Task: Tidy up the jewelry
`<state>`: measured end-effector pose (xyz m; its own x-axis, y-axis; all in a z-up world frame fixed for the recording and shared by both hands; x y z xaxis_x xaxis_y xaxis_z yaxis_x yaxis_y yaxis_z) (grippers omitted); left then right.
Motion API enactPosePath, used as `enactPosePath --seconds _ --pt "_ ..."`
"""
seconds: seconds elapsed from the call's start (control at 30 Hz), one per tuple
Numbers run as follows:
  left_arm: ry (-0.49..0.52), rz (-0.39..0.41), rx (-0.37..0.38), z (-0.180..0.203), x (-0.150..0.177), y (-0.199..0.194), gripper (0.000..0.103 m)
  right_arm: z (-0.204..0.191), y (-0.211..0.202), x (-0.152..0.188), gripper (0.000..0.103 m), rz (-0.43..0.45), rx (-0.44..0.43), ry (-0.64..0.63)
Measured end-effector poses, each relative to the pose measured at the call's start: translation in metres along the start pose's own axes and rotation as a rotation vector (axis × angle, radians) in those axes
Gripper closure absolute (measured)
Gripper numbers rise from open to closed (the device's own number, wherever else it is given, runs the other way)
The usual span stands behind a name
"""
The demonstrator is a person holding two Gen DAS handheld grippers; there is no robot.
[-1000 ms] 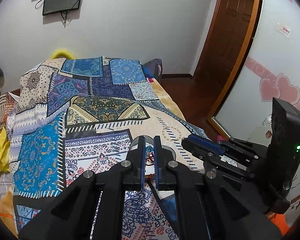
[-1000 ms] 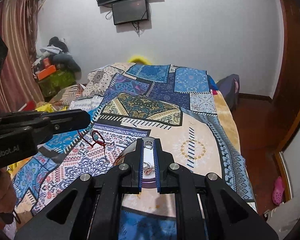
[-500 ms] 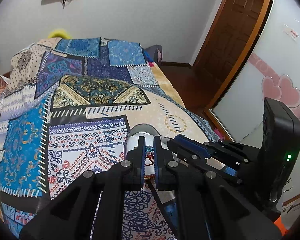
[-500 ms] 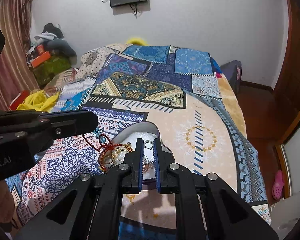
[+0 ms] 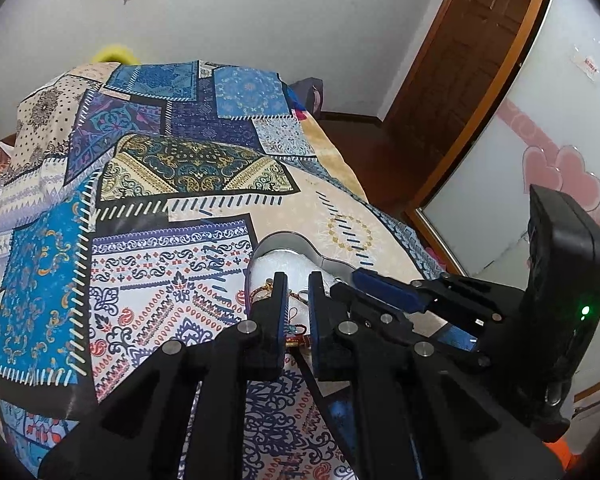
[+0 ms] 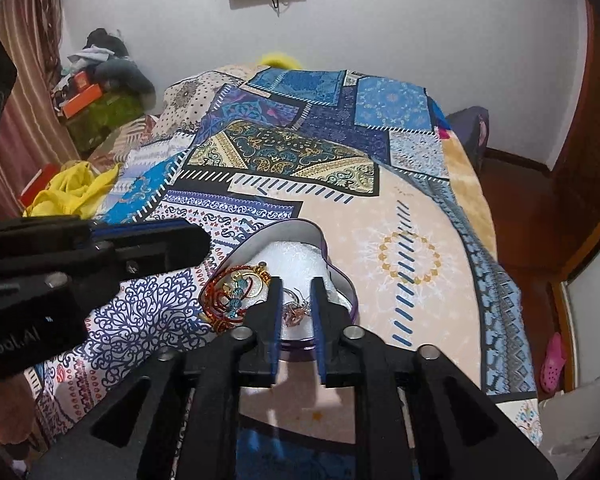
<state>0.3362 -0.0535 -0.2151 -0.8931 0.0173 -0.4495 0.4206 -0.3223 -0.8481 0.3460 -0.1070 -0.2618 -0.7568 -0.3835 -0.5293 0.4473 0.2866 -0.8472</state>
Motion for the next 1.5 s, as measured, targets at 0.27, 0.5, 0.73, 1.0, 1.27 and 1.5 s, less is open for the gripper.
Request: enactPosePath --seconds 0.27,0.5,0.73,1.0,1.27,1.5 --pt "0.019 0.085 -0.003 0.006 0.008 -0.052 0.082 -0.003 -0.052 -0.008 0.074 0.12 0.081 -0.026" --pt "0.061 0.23 -0.086 0.018 0.017 -0.125 0.081 -0.012 -0.14 -0.01 0.074 0.32 0.079 -0.007" --pt "0.095 0.489 -0.203 0.041 0.038 -0.221 0.063 -0.037 -0.236 0.001 0.074 0.553 0.058 -0.005" --pt "0.116 0.644 -0.228 0.068 0.066 -0.276 0.045 -0.06 -0.292 0.021 0.066 0.708 0.08 0.019" --pt "0.102 0.714 -0.297 0.072 0.085 -0.291 0.009 -0.06 -0.287 0.027 0.025 0.73 0.15 0.08" --pt "0.094 0.707 -0.298 0.07 0.087 -0.291 0.008 -0.056 -0.294 0.035 0.017 0.741 0.19 0.103"
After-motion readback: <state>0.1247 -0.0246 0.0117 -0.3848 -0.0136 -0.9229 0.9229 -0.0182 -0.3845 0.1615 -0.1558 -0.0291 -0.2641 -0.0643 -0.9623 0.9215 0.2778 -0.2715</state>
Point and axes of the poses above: each gripper's, at about its wrist camera, not at the fingertips, and y roughly the way its jaws point, z to its right, x to its underside, the point moved 10 cm from there along y, roughly the way its jaws point, and after that the axes turned 13 degrees about -z, right-handed, at the moved point
